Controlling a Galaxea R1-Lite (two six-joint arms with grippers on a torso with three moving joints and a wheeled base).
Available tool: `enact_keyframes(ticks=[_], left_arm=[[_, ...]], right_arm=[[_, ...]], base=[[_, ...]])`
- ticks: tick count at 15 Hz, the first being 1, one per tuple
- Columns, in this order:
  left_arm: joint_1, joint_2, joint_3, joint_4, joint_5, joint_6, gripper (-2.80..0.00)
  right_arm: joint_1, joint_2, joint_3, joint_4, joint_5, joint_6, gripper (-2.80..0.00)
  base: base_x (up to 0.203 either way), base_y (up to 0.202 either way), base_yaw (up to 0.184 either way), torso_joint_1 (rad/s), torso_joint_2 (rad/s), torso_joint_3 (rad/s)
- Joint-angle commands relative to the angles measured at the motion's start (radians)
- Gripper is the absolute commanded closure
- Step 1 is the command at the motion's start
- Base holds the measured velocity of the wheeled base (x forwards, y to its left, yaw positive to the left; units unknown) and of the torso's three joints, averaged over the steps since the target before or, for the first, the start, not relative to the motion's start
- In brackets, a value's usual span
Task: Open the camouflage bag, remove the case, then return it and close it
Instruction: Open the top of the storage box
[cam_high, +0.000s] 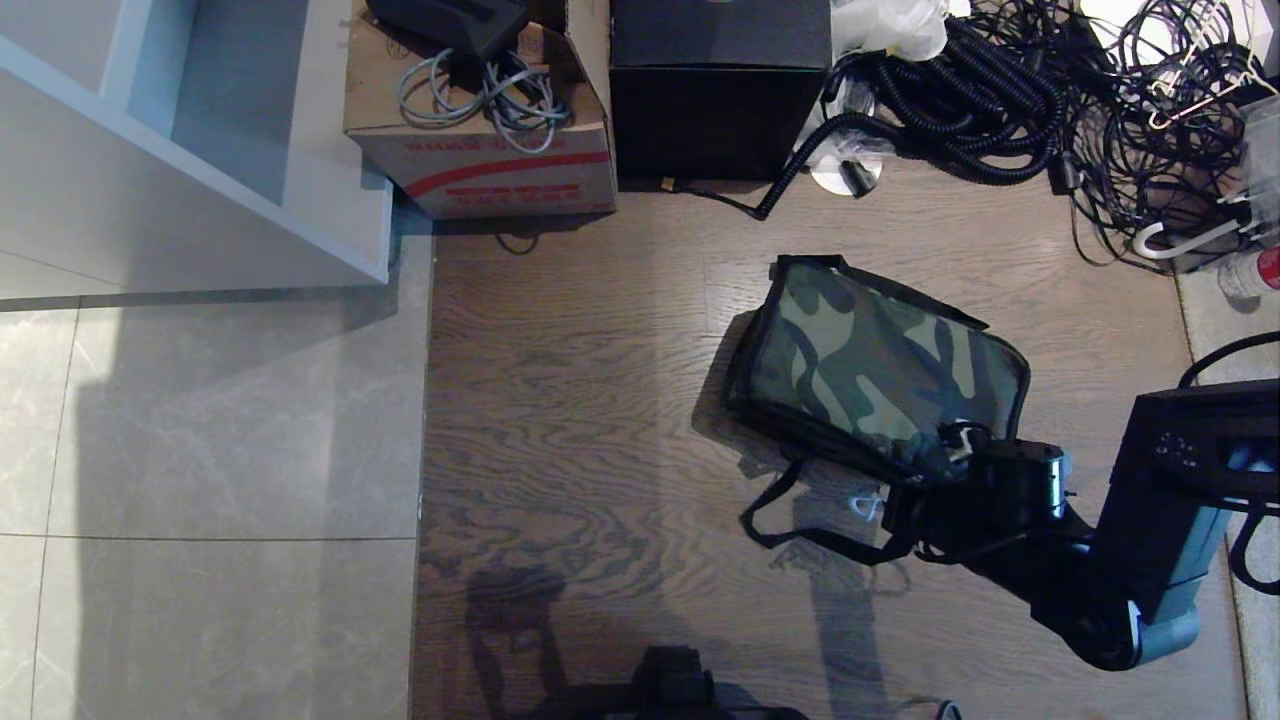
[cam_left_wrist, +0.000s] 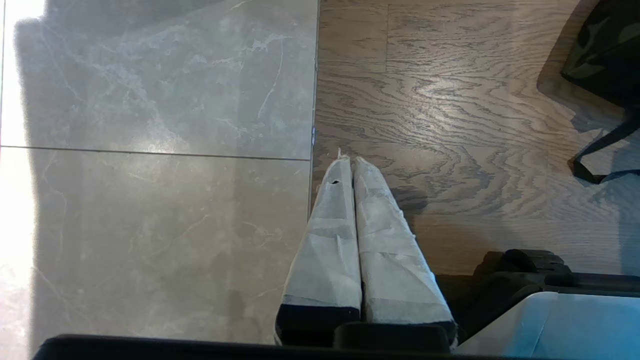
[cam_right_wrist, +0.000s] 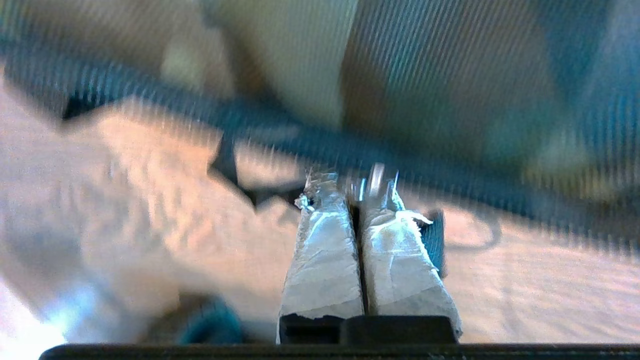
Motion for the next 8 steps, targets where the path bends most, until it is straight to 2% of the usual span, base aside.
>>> enact_keyframes(ticks=[1, 4, 6, 8], left_arm=[[0.000, 0.000, 0.000, 0.000, 0.000, 0.000, 0.00], [0.000, 0.000, 0.000, 0.000, 0.000, 0.000, 0.00], [0.000, 0.000, 0.000, 0.000, 0.000, 0.000, 0.00], [0.000, 0.000, 0.000, 0.000, 0.000, 0.000, 0.00]], right_arm=[[-0.012, -0.084, 0.044, 0.039, 0.060, -0.048, 0.00], [-0.067, -0.168, 0.057, 0.135, 0.138, -0.096, 0.00], [-0.117, -0.182, 0.070, 0.173, 0.195, -0.189, 0.00], [-0.132, -0.183, 0.071, 0.193, 0.209, -0.212, 0.00]], base=[[0.000, 0.000, 0.000, 0.000, 0.00, 0.000], [0.000, 0.000, 0.000, 0.000, 0.00, 0.000], [0.000, 0.000, 0.000, 0.000, 0.00, 0.000], [0.000, 0.000, 0.000, 0.000, 0.00, 0.000]])
